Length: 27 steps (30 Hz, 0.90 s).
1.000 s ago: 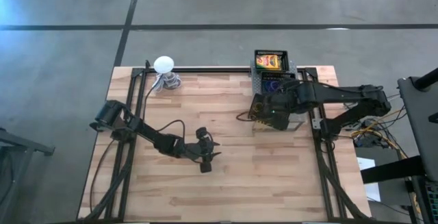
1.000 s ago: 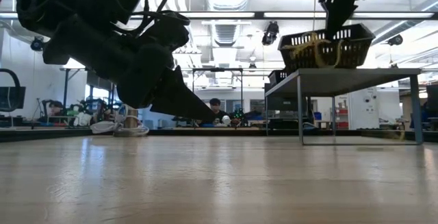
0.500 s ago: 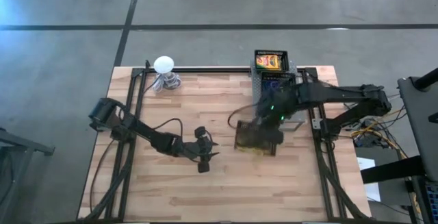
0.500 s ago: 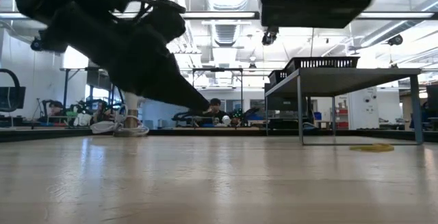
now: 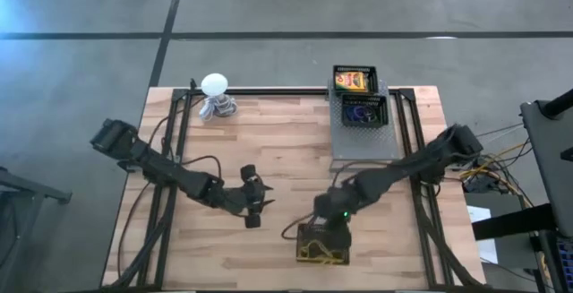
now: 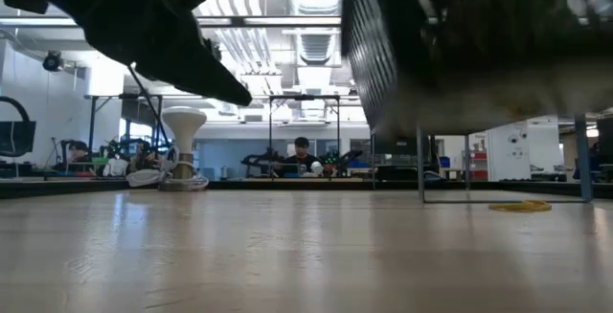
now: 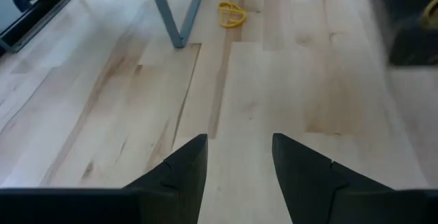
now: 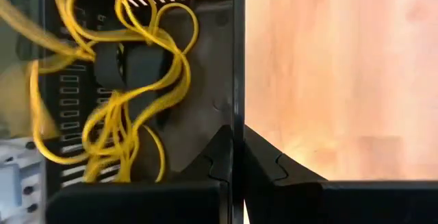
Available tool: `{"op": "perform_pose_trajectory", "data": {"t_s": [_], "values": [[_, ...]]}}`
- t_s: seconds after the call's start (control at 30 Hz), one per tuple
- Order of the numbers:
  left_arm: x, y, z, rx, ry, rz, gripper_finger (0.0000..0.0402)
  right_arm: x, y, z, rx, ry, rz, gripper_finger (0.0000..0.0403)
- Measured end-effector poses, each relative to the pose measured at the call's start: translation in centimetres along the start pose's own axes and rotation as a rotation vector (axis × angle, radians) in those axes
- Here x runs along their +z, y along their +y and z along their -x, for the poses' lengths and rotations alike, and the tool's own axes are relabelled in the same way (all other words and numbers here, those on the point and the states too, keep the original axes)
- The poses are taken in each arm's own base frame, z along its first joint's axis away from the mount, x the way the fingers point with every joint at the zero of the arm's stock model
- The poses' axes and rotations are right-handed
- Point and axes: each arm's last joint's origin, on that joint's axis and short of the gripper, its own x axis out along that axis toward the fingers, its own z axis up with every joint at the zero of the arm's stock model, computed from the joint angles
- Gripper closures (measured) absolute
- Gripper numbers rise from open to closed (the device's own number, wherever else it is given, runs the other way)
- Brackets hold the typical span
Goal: Pick & Place Office Desk Supplies
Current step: Adjust the black bin on the shelf
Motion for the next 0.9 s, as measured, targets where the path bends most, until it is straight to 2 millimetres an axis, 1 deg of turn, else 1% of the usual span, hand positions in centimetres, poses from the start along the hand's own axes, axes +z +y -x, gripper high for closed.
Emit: {"op": "perform_pose_trajectory", "data": {"t_s": [0.07, 0.17, 0.27, 0.43, 0.53, 0.63, 0.83, 0.9], "values": [[0.0, -0.3, 0.1, -0.007, -0.003, -0.005, 0.0233, -0.3, 0.0, -1.7, -0.029, 0.027, -0.038, 0.0394], [-0.1, -0.4, 0.2, -0.002, -0.006, -0.008, 0.0233, -0.6, -0.6, -3.4, -0.117, 0.016, -0.093, 0.0394], [-0.4, -0.3, 0.2, 0.006, -0.001, -0.011, 0.0233, -0.4, -1.1, -4.4, -0.173, -0.010, -0.105, 0.0394], [-0.5, -0.3, 0.2, 0.005, -0.003, -0.010, 0.0233, 0.3, -1.1, -5.5, -0.167, -0.081, -0.102, 0.0394], [-0.5, -0.3, 0.2, 0.004, -0.006, -0.009, 0.0233, 0.6, -1.3, -5.8, -0.164, -0.120, -0.133, 0.0389], [-0.4, -0.3, 0.2, 0.004, -0.007, -0.008, 0.0233, 0.8, -1.5, -5.7, -0.178, -0.161, -0.146, 0.0371], [-0.4, -0.3, 0.2, 0.003, -0.009, -0.006, 0.0233, 1.1, -2.1, -5.2, -0.195, -0.173, -0.152, 0.0303], [-0.4, -0.3, 0.2, 0.003, -0.009, -0.006, 0.0233, 1.2, -2.2, -4.7, -0.207, -0.164, -0.150, 0.0279]]}}
